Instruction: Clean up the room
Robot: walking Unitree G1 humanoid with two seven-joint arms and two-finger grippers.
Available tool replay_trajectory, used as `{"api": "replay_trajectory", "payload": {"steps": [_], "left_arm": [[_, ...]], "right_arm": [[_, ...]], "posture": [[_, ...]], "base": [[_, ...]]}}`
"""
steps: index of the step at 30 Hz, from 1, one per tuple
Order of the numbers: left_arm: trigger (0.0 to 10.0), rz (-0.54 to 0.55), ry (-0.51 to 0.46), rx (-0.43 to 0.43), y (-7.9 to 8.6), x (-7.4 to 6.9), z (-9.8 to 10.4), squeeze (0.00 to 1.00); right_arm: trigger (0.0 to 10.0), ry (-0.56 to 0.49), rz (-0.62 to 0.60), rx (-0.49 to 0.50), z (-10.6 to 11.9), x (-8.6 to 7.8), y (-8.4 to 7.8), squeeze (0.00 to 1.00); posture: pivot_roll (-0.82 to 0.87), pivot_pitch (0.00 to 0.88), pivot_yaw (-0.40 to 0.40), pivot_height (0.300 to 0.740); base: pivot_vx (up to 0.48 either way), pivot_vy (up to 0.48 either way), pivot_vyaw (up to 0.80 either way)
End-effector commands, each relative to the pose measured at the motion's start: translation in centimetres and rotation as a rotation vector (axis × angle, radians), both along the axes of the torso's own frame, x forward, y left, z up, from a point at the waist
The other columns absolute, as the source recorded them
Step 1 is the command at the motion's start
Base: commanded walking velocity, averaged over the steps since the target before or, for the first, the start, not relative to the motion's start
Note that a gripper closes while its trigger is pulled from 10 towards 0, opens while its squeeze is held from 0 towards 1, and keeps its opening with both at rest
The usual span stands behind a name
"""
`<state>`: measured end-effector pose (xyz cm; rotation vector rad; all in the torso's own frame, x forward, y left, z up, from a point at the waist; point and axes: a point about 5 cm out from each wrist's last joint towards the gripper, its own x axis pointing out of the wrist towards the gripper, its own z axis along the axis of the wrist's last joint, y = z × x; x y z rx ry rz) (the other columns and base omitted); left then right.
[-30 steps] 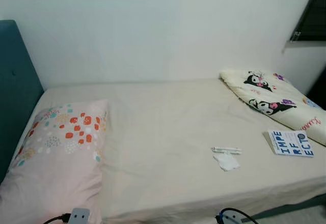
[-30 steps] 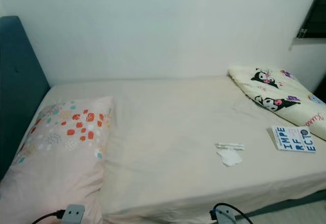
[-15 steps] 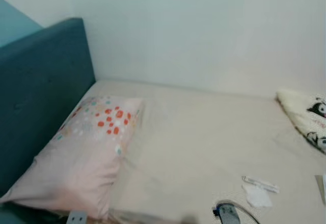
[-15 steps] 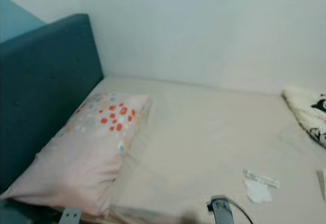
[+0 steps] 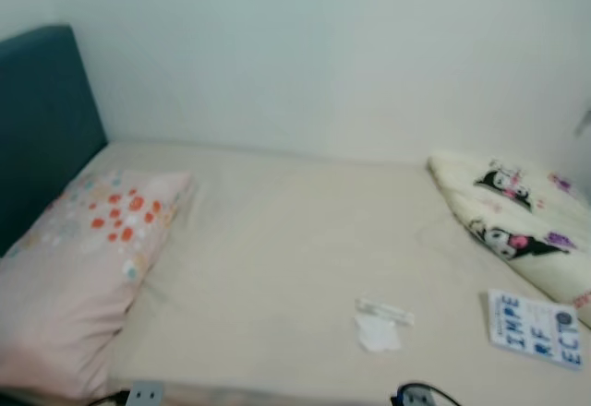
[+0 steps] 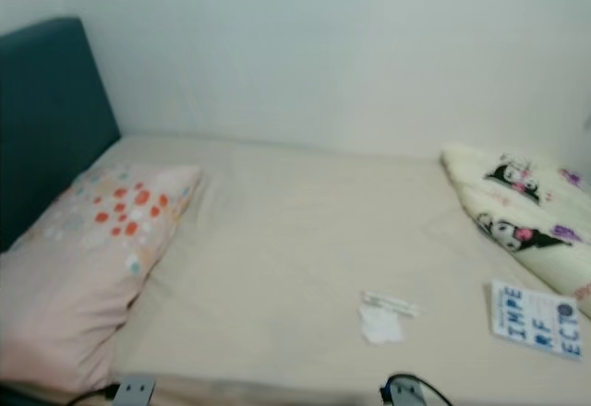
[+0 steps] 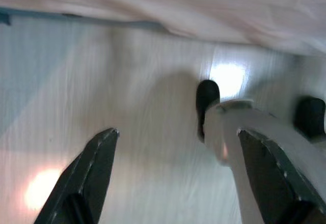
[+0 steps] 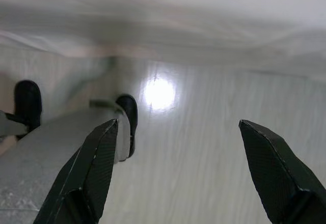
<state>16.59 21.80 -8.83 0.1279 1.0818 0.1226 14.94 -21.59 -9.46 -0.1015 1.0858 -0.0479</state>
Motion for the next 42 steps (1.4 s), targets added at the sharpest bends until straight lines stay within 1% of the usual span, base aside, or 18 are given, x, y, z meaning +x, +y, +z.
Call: {"api": "replay_trajectory", "payload": {"steps": [1, 3, 5, 14, 27, 30, 31, 32, 33, 34, 35, 36, 37, 38, 39, 40, 41, 42], "left_arm": [[10.0, -0.004, 0.034, -0.008, -0.2, -0.8, -0.4, 0.0], [10.0, -0.008, 0.033, -0.008, -0.2, -0.8, -0.4, 0.0], [10.0, -0.01, 0.032, -0.009, -0.2, -0.7, -0.4, 0.0], [10.0, -0.014, 0.02, -0.013, -0.5, -0.4, -0.3, 0.0], [10.0, -0.01, 0.0, -0.023, -0.8, 0.0, -0.2, 0.0], [10.0, -0.02, 0.002, -0.025, -0.9, -0.1, -0.2, 0.0], [10.0, -0.02, 0.002, -0.025, -0.9, -0.1, -0.2, 0.0], [10.0, -0.018, -0.002, -0.031, -0.9, -0.1, -0.2, 0.0], [10.0, -0.019, -0.001, -0.029, -0.9, -0.1, -0.2, 0.0], [10.0, -0.019, -0.001, -0.029, -0.9, -0.1, -0.2, 0.0], [10.0, -0.011, -0.01, -0.024, -0.9, 0.0, -0.2, 0.0], [10.0, -0.007, -0.015, -0.018, -0.8, 0.1, -0.1, 0.0], [10.0, -0.007, -0.015, -0.018, -0.8, 0.1, -0.1, 0.0], [10.0, -0.003, -0.024, -0.015, -0.8, 0.3, 0.0, 0.0], [10.0, -0.003, -0.024, -0.015, -0.8, 0.3, 0.0, 0.0], [10.0, -0.003, -0.029, -0.016, -0.8, 0.5, 0.1, 0.0], [10.0, -0.003, -0.029, -0.016, -0.8, 0.5, 0.1, 0.0], [10.0, 0.013, -0.048, -0.026, -0.9, 0.9, 0.2, 0.0]], "right_arm": [[10.0, -0.026, -0.013, -0.01, 0.3, 0.5, -0.4, 0.0], [10.0, -0.029, -0.015, -0.023, 0.3, 0.5, -0.5, 0.0], [10.0, -0.025, -0.015, -0.041, 0.4, 0.5, -0.7, 0.0], [10.0, -0.024, -0.028, -0.054, 0.4, 0.4, -1.2, 0.0], [10.0, -0.044, -0.048, -0.043, 0.6, 0.9, -1.1, 0.0], [10.0, -0.103, -0.063, 0.013, 1.2, 2.6, -0.5, 0.0], [10.0, -0.103, -0.063, 0.013, 1.2, 2.6, -0.5, 0.0], [10.0, -0.159, -0.033, 0.037, 2.0, 4.3, 0.0, 0.0], [10.0, -0.185, -0.021, 0.041, 2.4, 5.0, 0.2, 0.0], [10.0, -0.185, -0.021, 0.041, 2.4, 5.0, 0.2, 0.0], [10.0, -0.231, -0.008, 0.048, 3.2, 6.5, 0.5, 0.0], [10.0, -0.263, -0.005, 0.055, 3.7, 7.4, 0.6, 0.0], [10.0, -0.263, -0.005, 0.055, 3.7, 7.4, 0.6, 0.0], [10.0, -0.302, 0.008, 0.055, 4.5, 8.6, 0.8, 0.0], [10.0, -0.302, 0.008, 0.055, 4.5, 8.6, 0.8, 0.0], [10.0, -0.317, 0.025, 0.047, 4.9, 9.3, 0.9, 0.0], [10.0, -0.317, 0.025, 0.047, 4.9, 9.3, 0.9, 0.0], [10.0, -0.342, 0.042, 0.067, 5.5, 10.2, 1.3, 0.0]], "posture": [[0.03, 0.0, -0.039, 0.74], [0.03, 0.0, -0.04, 0.74], [0.03, 0.0, -0.04, 0.74], [0.02, 0.0, -0.043, 0.74], [0.02, 0.0, -0.045, 0.74], [0.02, 0.0, -0.043, 0.74], [0.02, 0.0, -0.043, 0.74], [0.02, 0.0, -0.041, 0.74], [0.02, 0.0, -0.041, 0.74], [0.02, 0.0, -0.041, 0.74], [0.02, 0.0, -0.041, 0.74], [0.02, 0.0, -0.04, 0.74], [0.02, 0.0, -0.04, 0.74], [0.02, 0.0, -0.04, 0.74], [0.02, 0.0, -0.04, 0.74], [0.01, 0.0, -0.039, 0.74], [0.01, 0.0, -0.039, 0.74], [0.01, 0.0, -0.037, 0.74]], "base": [[0.0, -0.461, 0.79], [0.0, -0.461, 0.78], [0.0, -0.461, 0.0], [0.0, -0.455, 0.0], [0.0, 0.0, 0.0], [0.0, 0.0, 0.0], [0.0, 0.0, 0.0], [0.0, -0.349, 0.0], [0.0, -0.461, 0.0], [0.0, -0.461, 0.0], [0.0, -0.458, 0.0], [0.0, 0.0, 0.0], [0.0, 0.0, 0.0], [0.0, 0.0, 0.0], [0.0, 0.0, 0.0], [0.0, 0.0, 0.0], [0.0, 0.0, 0.0], [0.0, 0.0, 0.0]]}}
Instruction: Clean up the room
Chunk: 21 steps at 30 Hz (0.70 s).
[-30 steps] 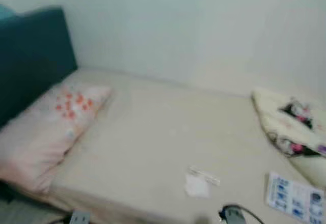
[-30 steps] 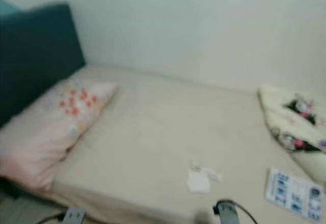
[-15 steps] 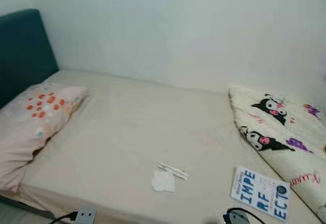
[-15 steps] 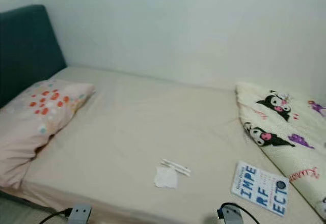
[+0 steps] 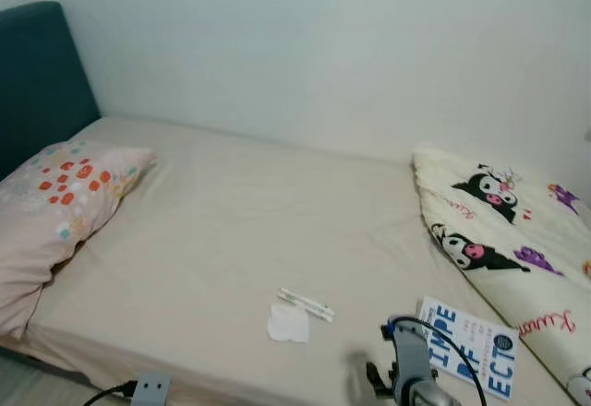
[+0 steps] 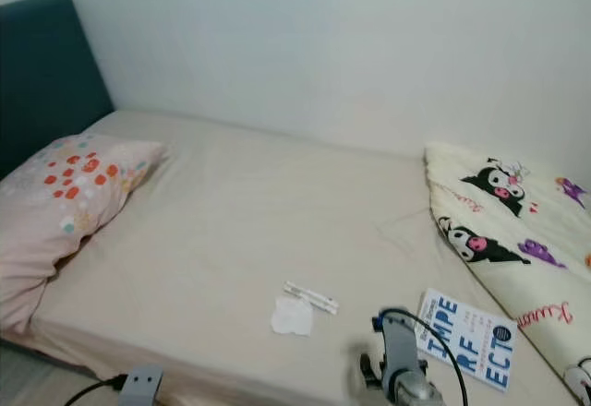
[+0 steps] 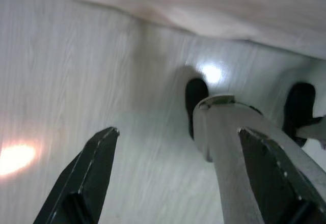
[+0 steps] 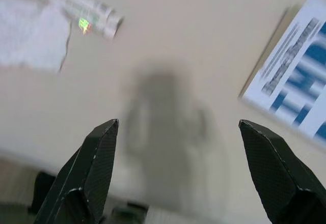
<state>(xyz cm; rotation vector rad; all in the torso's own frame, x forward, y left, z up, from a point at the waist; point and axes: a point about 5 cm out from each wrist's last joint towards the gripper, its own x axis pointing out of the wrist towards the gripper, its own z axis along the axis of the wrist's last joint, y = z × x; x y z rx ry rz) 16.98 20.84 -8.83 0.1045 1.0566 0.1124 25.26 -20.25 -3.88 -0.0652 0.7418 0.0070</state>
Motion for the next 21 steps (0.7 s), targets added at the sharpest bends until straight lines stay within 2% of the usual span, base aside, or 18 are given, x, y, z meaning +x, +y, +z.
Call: {"api": "replay_trajectory", "payload": {"steps": [1, 2, 4, 7, 8, 9, 10, 11, 13, 16, 21], "left_arm": [[10.0, 0.025, -0.035, -0.011, -0.1, 0.8, 0.4, 0.0], [10.0, 0.029, -0.1, -0.026, -0.4, 2.4, 1.1, 0.0], [10.0, 0.027, -0.115, -0.028, -0.5, 2.7, 1.3, 0.0], [10.0, 0.022, -0.273, -0.049, -1.3, 6.7, 3.7, 0.0], [10.0, 0.014, -0.309, -0.05, -1.4, 7.6, 4.3, 0.0], [10.0, 0.014, -0.309, -0.05, -1.4, 7.6, 4.3, 0.0], [10.0, 0.008, -0.349, -0.063, -1.7, 8.6, 5.0, 0.0], [10.0, 0.008, -0.349, -0.063, -1.7, 8.6, 5.0, 0.0], [10.0, -0.042, -0.448, -0.166, -3.3, 10.8, 6.7, 0.0], [10.0, -0.102, -0.477, -0.248, -4.8, 11.4, 7.2, 0.0], [10.0, -0.156, -0.505, -0.314, -6.3, 11.6, 7.5, 0.0]], "right_arm": [[10.0, -0.017, 0.01, 0.025, 0.3, 0.5, 0.3, 0.0], [10.0, -0.067, 0.048, 0.076, 1.4, 2.0, 1.4, 0.0], [10.0, -0.077, 0.057, 0.087, 1.6, 2.2, 1.6, 0.0], [10.0, -0.152, 0.171, 0.18, 3.4, 4.2, 3.8, 0.0], [10.0, -0.167, 0.198, 0.198, 3.8, 4.6, 4.3, 0.0], [10.0, -0.167, 0.198, 0.198, 3.8, 4.6, 4.3, 0.0], [10.0, -0.181, 0.225, 0.214, 4.2, 4.9, 4.8, 0.0], [10.0, -0.181, 0.225, 0.214, 4.2, 4.9, 4.8, 0.0], [10.0, -0.215, 0.276, 0.218, 5.2, 5.8, 5.6, 0.0], [10.0, -0.222, 0.276, 0.22, 5.4, 6.0, 5.5, 0.0], [10.0, -0.218, 0.279, 0.216, 5.4, 6.0, 5.5, 0.0]], "posture": [[0.01, 0.0, -0.037, 0.74], [0.01, 0.0, -0.037, 0.73], [0.01, 0.0, -0.037, 0.725], [0.01, 0.0, -0.041, 0.71], [0.01, 0.0, -0.041, 0.705], [0.01, 0.0, -0.041, 0.705], [0.01, 0.0, -0.04, 0.7], [0.01, 0.0, -0.04, 0.7], [0.01, 0.0, -0.04, 0.685], [0.01, 0.0, -0.035, 0.665], [0.0, 0.0, -0.034, 0.645]], "base": [[0.0, 0.0, 0.0], [0.0, 0.0, 0.0], [0.0, 0.0, 0.0], [0.0, 0.0, 0.0], [0.0, 0.0, 0.0], [0.0, 0.0, 0.0], [0.0, 0.0, 0.0], [0.0, 0.0, 0.0], [0.0, 0.0, 0.0], [0.0, 0.0, 0.0], [0.0, 0.0, 0.0]]}}
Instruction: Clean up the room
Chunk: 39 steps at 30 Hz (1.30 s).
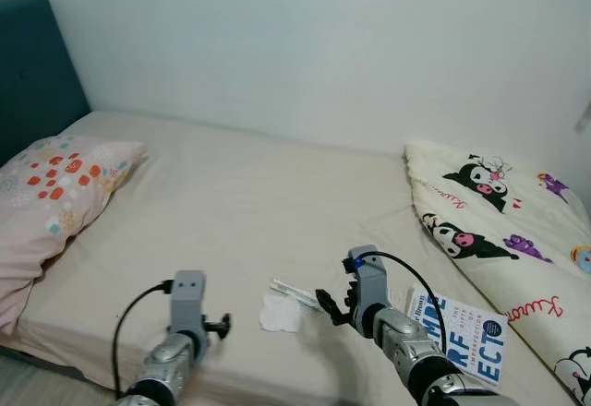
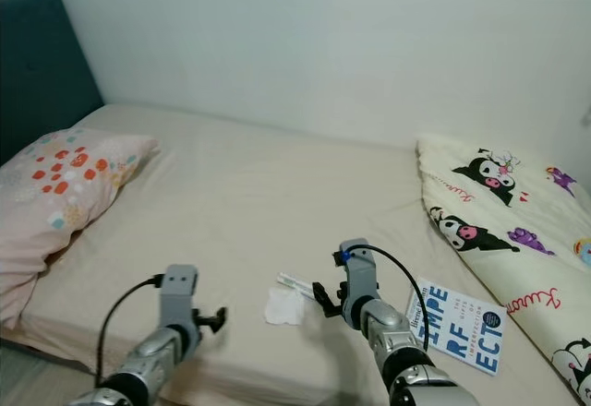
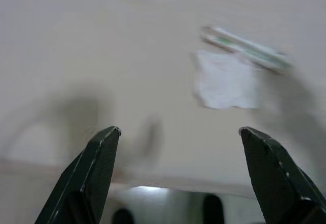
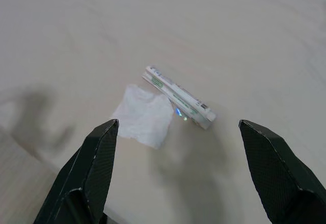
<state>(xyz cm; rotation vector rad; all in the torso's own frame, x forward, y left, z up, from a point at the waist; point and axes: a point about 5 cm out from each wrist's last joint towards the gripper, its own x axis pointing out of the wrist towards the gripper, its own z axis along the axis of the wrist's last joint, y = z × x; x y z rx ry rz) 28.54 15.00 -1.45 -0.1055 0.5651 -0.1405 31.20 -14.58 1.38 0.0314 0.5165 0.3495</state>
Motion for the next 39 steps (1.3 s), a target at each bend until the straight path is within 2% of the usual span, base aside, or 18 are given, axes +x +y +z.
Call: {"api": "replay_trajectory", "payload": {"steps": [1, 7, 9, 14, 17, 24, 33, 37, 38, 39], "left_arm": [[10.0, -0.029, -0.021, -0.029, -0.7, 0.1, 0.2, 0.0], [10.0, -0.063, -0.034, -0.055, -1.5, 0.0, 0.2, 0.0], [10.0, -0.113, -0.054, -0.043, -1.9, 0.2, 0.4, 0.0], [10.0, -0.147, -0.083, -0.056, -2.4, 0.5, 0.9, 0.0], [10.0, -0.17, -0.137, -0.073, -2.9, 1.3, 1.9, 0.0], [10.0, -0.272, -0.26, -0.039, -4.3, 2.5, 3.8, 0.0], [10.0, -0.302, -0.349, -0.008, -4.8, 3.4, 5.3, 0.0], [10.0, -0.341, -0.368, 0.036, -5.2, 3.3, 5.4, 0.0], [10.0, -0.369, -0.382, 0.071, -5.5, 3.2, 5.4, 0.0], [10.0, -0.425, -0.41, 0.15, -6.1, 3.1, 5.5, 0.0]], "right_arm": [[10.0, -0.01, -0.007, 0.008, 0.1, 0.1, -0.1, 0.0], [10.0, -0.013, -0.013, 0.013, 0.2, 0.2, 0.1, 0.0], [10.0, -0.017, -0.039, 0.003, 0.1, 0.1, -0.2, 0.0], [10.0, -0.016, -0.074, 0.009, 0.0, 0.1, -0.6, 0.0], [10.0, -0.021, -0.106, 0.023, -0.1, -0.1, -1.0, 0.0], [10.0, -0.04, -0.211, 0.022, 0.0, -0.1, -2.3, 0.0], [10.0, -0.049, -0.281, 0.022, 0.1, -0.1, -3.5, 0.0], [10.0, -0.055, -0.302, 0.012, 0.1, -0.2, -3.9, 0.0], [10.0, -0.053, -0.311, 0.006, 0.1, -0.2, -4.1, 0.0], [10.0, -0.055, -0.319, 0.005, 0.1, -0.2, -4.2, 0.0]], "posture": [[0.0, 0.0, -0.036, 0.64], [0.0, 0.0, -0.036, 0.62], [0.01, 0.0, -0.036, 0.61], [0.01, 0.0, -0.034, 0.595], [0.0, 0.0, -0.031, 0.58], [0.0, 0.0, -0.028, 0.546], [0.0, 0.0, -0.026, 0.546], [0.0, 0.0, -0.018, 0.546], [-0.01, 0.0, -0.009, 0.546], [-0.03, 0.0, 0.001, 0.541]], "base": [[0.0, 0.0, 0.0], [0.0, 0.0, 0.0], [0.0, 0.0, 0.0], [0.0, 0.0, 0.0], [0.0, 0.0, 0.0], [0.0, 0.0, 0.0], [0.0, 0.0, 0.0], [0.0, 0.0, 0.0], [0.0, 0.0, 0.0], [0.0, 0.0, 0.0]]}}
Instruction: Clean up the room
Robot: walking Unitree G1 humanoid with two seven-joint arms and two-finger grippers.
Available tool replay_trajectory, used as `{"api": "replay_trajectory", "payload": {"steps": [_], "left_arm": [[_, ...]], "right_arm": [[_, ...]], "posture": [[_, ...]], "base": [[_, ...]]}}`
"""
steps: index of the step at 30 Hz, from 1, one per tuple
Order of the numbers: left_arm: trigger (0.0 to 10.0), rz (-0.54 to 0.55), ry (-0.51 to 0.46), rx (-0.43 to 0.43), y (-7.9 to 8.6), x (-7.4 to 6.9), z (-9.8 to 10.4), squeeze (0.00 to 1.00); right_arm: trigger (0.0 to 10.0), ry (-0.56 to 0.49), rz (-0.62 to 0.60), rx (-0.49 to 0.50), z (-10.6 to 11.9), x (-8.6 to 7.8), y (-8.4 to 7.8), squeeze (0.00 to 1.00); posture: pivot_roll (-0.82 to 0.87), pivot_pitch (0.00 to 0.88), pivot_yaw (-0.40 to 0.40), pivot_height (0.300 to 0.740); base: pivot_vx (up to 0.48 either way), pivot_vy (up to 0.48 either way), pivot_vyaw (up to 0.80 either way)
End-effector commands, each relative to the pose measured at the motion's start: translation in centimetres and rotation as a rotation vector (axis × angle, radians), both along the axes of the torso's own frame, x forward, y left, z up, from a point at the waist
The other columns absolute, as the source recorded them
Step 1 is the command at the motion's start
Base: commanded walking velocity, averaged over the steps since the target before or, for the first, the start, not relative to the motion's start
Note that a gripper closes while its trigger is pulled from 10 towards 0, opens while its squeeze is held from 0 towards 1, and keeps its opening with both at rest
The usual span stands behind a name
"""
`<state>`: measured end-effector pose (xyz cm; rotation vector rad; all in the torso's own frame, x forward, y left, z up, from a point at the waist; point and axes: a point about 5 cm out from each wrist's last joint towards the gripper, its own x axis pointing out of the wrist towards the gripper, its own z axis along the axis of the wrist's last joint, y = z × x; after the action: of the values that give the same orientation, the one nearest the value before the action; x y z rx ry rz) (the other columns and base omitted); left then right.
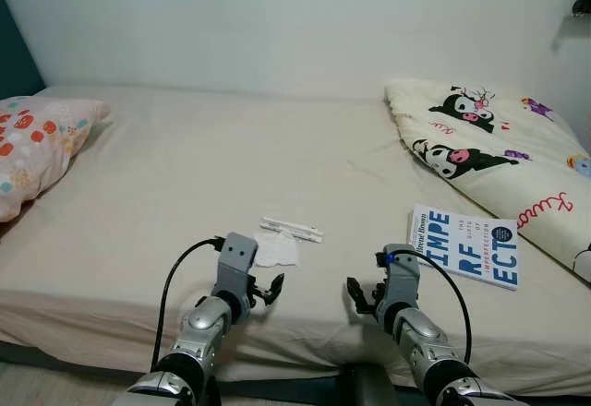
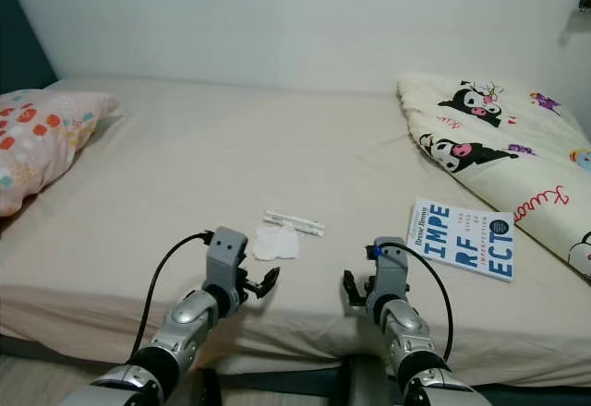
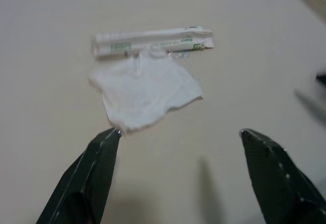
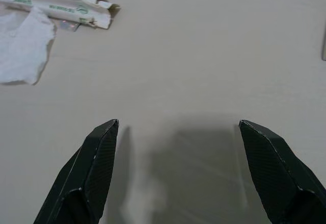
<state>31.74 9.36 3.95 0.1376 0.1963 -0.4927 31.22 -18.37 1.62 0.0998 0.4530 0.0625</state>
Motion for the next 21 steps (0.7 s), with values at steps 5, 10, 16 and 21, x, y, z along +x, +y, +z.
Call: {"api": "replay_trajectory", "payload": {"steps": [5, 10, 16, 21], "left_arm": [[10.0, -0.09, -0.1, 0.112, -2.5, 0.0, 0.8, 0.0], [10.0, -0.1, -0.157, 0.076, -5.8, 1.1, 3.1, 0.0], [10.0, -0.088, -0.181, 0.226, -6.8, 2.1, 4.0, 0.0], [10.0, -0.066, -0.165, 0.307, -5.9, 2.3, 3.5, 0.0]], "right_arm": [[10.0, -0.03, -0.033, -0.01, 0.2, -0.1, -0.7, 0.0], [10.0, -0.111, -0.076, -0.021, 0.8, -0.4, -1.9, 0.0], [10.0, -0.197, -0.096, -0.028, 0.6, -2.6, -2.6, 0.0], [10.0, -0.224, -0.116, -0.019, 0.7, -4.3, -2.4, 0.0]], "posture": [[-0.07, 0.0, 0.023, 0.522], [-0.16, 0.02, 0.056, 0.494], [-0.23, 0.091, 0.078, 0.489], [-0.25, 0.155, 0.083, 0.489]], "base": [[0.0, 0.0, 0.0], [0.0, 0.0, 0.0], [0.0, 0.0, 0.0], [0.0, 0.0, 0.0]]}}
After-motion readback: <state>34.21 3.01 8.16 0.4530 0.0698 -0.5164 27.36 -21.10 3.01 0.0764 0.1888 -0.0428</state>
